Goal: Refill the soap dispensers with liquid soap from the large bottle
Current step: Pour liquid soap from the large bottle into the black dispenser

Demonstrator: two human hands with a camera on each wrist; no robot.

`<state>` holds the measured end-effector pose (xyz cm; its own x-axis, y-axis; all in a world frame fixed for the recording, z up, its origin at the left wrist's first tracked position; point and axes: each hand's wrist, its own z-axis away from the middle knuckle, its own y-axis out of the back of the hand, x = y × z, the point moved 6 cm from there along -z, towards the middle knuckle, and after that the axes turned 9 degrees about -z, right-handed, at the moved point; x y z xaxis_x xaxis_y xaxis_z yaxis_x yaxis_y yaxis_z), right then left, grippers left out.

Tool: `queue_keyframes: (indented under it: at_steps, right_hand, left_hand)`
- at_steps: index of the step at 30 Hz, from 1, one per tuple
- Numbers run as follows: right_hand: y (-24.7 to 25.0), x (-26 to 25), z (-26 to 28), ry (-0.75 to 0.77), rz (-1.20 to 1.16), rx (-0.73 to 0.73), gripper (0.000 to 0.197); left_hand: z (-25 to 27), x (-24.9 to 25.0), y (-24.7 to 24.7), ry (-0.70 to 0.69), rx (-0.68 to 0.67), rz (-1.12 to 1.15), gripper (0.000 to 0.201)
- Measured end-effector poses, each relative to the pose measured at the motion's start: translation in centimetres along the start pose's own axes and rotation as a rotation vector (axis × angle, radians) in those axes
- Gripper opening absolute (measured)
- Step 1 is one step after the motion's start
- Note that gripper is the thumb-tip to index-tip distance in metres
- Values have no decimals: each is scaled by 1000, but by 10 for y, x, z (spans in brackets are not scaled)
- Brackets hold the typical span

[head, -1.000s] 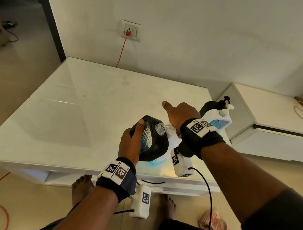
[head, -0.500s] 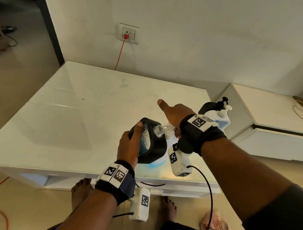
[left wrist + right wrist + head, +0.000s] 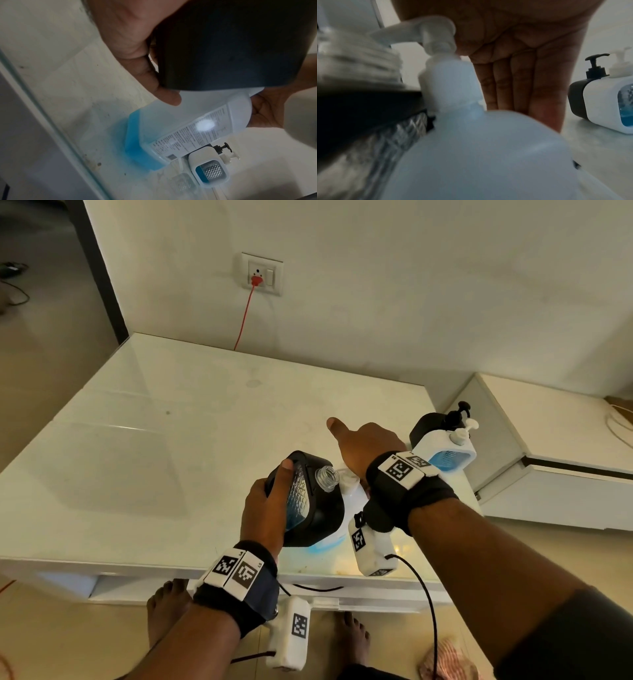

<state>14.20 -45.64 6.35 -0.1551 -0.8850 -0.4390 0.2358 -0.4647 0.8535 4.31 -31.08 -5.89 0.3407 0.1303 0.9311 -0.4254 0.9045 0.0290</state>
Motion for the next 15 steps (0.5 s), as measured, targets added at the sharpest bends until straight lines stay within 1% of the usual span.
queue_keyframes:
  at_steps: [2, 3, 4, 7, 10, 12, 13, 15]
  right_hand:
    - [1, -2, -2, -3, -40, -54, 74]
    - [1, -3, -1, -4, -57, -73, 76]
    - [2, -4, -1, -5, -66, -81, 77]
    - [3, -4, -1, 1, -64, -56, 76]
    - [3, -2, 1, 13, -17, -4, 71]
    - [3, 2, 3, -3, 4, 37, 67]
    - [3, 3, 4, -12, 6, 54, 66]
    - [3, 3, 6, -15, 5, 80, 63]
  left_hand:
    - [-2, -1, 0, 2, -1, 1, 72]
    - [-2, -1, 0, 5, 0, 0, 67]
    - [-4, -3, 0, 6, -3, -7, 66]
    - [-5, -5, -1, 12, -12, -2, 71]
    - [-5, -6, -1, 17, -10, 24, 83]
    - [-6, -7, -2, 23, -2, 27, 80]
    - [-6, -8, -2, 26, -2, 28, 83]
    - [-6, -10, -3, 30, -8, 36, 96]
